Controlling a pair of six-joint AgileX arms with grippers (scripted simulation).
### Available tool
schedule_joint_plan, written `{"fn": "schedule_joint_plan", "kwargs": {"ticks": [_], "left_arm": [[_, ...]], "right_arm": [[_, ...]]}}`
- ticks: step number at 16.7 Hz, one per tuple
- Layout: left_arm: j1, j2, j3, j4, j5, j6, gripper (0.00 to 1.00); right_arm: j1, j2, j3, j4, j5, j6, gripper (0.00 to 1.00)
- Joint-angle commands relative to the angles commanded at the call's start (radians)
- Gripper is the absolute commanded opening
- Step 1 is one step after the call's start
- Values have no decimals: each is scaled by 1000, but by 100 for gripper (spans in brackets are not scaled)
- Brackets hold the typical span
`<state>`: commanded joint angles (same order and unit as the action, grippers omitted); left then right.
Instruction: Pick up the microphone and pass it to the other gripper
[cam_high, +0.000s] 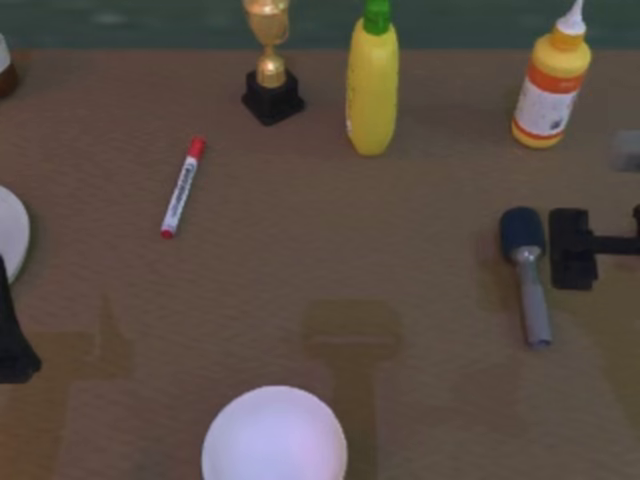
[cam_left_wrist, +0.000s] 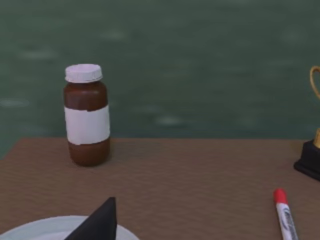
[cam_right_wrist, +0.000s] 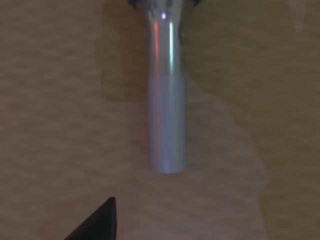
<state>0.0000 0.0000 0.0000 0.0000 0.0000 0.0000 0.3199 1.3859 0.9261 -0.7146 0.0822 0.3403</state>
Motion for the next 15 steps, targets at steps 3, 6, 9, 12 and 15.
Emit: {"fn": "schedule_joint_plan", "kwargs": {"ticks": [3, 6, 9, 12, 15], "left_arm": [[0, 0, 0, 0, 0, 0, 100], [0, 0, 0, 0, 0, 0, 100], [0, 0, 0, 0, 0, 0, 100], [0, 0, 0, 0, 0, 0, 100], [0, 0, 0, 0, 0, 0, 100]], "right_arm": [[53, 222, 157, -115, 13, 57, 100], [92, 372, 276, -194, 22, 99, 100], [111, 445, 336, -229, 27, 119, 100], [112, 451, 340, -232, 27, 121, 100], [107, 450, 336, -227, 26, 119, 100]]}}
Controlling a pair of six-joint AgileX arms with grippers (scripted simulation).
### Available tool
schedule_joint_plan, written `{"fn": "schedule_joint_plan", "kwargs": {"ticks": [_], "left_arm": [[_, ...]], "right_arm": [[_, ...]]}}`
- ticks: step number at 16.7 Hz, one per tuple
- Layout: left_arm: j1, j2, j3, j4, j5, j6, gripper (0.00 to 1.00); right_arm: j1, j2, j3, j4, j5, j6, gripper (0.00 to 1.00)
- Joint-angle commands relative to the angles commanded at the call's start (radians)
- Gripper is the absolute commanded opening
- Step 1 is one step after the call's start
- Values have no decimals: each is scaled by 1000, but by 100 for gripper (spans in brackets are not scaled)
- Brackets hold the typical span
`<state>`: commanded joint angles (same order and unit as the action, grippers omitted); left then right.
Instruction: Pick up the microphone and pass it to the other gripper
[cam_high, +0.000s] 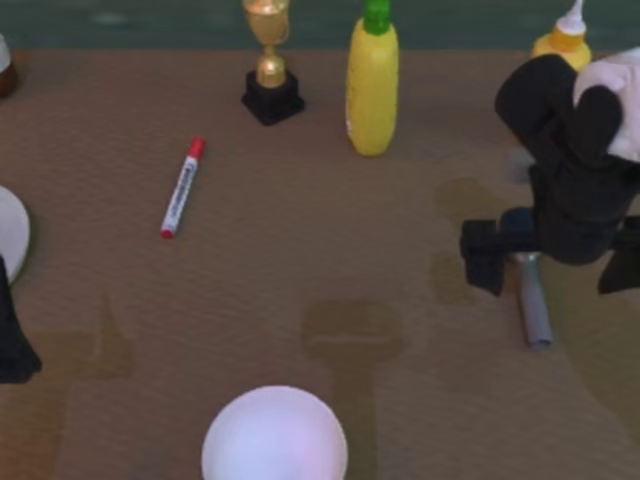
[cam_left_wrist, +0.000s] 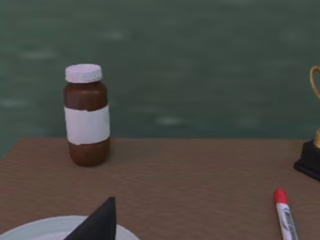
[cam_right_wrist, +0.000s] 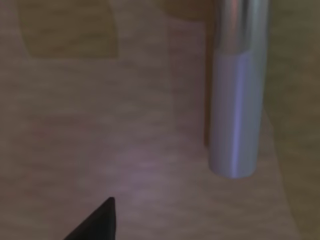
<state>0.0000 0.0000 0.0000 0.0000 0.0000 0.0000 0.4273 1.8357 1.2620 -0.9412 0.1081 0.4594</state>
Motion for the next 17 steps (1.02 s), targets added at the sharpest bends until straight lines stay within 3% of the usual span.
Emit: {"fn": "schedule_joint_plan", "kwargs": {"ticks": [9, 15, 17], "left_arm": [[0, 0, 0, 0, 0, 0, 100], [0, 0, 0, 0, 0, 0, 100], [0, 0, 0, 0, 0, 0, 100]], "right_arm": [[-21, 180, -137, 322, 1, -23, 100], [-25, 206, -155, 362, 1, -26, 100], [-25, 206, -155, 362, 1, -26, 85]]}}
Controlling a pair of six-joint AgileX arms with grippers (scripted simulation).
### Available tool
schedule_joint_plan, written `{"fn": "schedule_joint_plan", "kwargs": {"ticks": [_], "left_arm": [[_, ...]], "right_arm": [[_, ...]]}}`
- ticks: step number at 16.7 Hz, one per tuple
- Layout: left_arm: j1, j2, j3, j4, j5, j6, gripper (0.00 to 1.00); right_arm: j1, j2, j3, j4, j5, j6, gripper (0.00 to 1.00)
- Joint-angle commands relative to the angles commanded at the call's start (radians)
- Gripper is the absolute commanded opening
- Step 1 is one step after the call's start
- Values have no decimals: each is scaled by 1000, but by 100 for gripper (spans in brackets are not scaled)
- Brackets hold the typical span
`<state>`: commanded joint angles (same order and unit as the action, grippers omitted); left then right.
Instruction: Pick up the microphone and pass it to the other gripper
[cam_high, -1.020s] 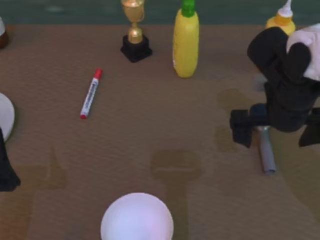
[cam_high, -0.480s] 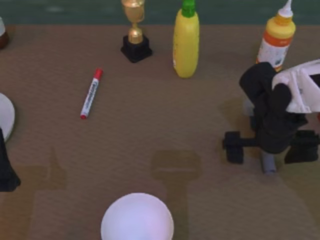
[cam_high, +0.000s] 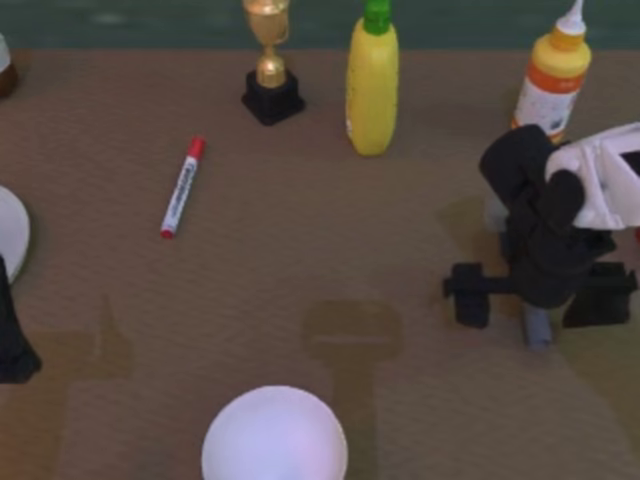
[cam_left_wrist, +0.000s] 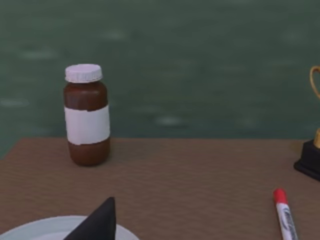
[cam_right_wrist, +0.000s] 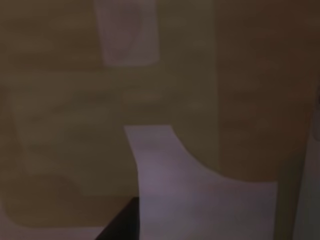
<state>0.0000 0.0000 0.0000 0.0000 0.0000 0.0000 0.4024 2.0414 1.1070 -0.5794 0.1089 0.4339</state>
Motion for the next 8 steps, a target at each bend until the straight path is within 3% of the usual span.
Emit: {"fn": "schedule_joint_plan", "kwargs": {"ticks": [8], "left_arm": [[0, 0, 0, 0, 0, 0, 100]], "right_arm": [[0, 0, 0, 0, 0, 0, 25]]}}
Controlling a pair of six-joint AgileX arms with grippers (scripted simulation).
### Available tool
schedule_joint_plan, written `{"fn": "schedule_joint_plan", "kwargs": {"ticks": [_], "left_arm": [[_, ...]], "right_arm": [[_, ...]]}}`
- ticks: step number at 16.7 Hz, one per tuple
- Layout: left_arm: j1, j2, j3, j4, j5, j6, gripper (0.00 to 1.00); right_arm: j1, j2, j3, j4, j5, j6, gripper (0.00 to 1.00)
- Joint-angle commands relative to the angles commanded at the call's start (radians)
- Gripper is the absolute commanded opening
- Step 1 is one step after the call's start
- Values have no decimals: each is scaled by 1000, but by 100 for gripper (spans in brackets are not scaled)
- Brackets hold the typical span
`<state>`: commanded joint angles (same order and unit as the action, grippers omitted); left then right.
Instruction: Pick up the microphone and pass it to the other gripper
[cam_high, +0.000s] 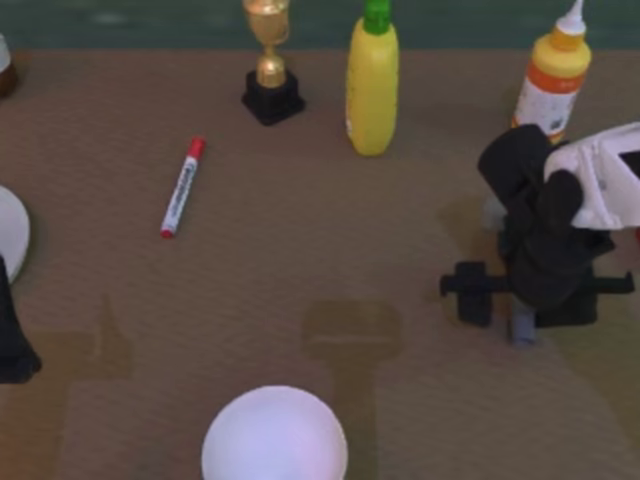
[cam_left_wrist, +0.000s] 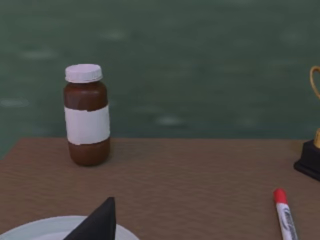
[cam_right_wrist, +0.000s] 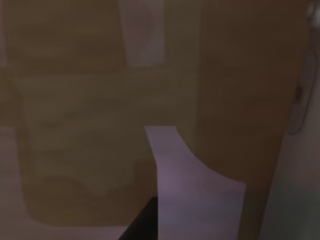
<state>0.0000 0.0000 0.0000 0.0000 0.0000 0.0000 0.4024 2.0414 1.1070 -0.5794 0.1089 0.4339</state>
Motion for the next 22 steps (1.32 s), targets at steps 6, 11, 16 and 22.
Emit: {"fn": "schedule_joint_plan", "kwargs": {"ticks": [6, 11, 16, 22], "left_arm": [[0, 0, 0, 0, 0, 0, 100], [0, 0, 0, 0, 0, 0, 100], [0, 0, 0, 0, 0, 0, 100], [0, 0, 0, 0, 0, 0, 100]], "right_arm": [[0, 0, 0, 0, 0, 0, 0], [0, 0, 0, 0, 0, 0, 0], [15, -56, 10, 50, -72, 9, 0], [17, -124, -79, 441, -182, -104, 0]]}}
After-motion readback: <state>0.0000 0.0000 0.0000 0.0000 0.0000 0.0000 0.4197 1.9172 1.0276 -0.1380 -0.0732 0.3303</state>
